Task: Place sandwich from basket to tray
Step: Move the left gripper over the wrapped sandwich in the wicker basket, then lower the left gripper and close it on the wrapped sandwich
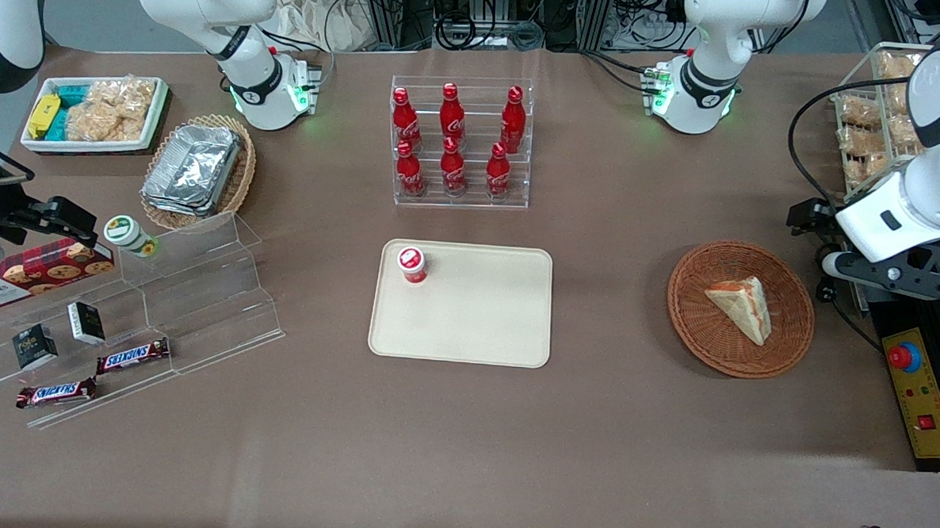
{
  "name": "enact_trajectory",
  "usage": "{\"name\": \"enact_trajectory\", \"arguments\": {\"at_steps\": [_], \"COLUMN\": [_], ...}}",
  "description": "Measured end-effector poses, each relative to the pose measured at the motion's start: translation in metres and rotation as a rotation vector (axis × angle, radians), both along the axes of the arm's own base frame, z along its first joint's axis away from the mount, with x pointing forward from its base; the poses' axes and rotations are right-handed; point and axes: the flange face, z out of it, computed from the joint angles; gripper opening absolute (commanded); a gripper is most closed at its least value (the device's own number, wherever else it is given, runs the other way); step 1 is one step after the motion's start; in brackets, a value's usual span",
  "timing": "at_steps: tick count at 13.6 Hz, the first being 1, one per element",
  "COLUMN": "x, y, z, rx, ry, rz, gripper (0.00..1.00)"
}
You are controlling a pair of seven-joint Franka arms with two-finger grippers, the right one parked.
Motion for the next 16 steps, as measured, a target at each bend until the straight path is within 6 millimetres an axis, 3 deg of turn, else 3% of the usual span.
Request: {"name": "enact_trajectory", "arguments": {"at_steps": [5,7,10,14,16], "x": [0.0,0.002,0.005,0.004,-0.001], "y": [0.001,0.003,0.004,0.03,0.032], "z": [0.0,-0.01,-0.049,-0.117,-0.152], "rx": [-0.001,0.024,0.069,0.07,0.072], "ry": [0.002,0.016,0.035,-0.04,-0.087], "rz": [0.013,0.166,0.41,0.604,0.753], "gripper": [1.0,1.0,1.0,1.0,1.0]}}
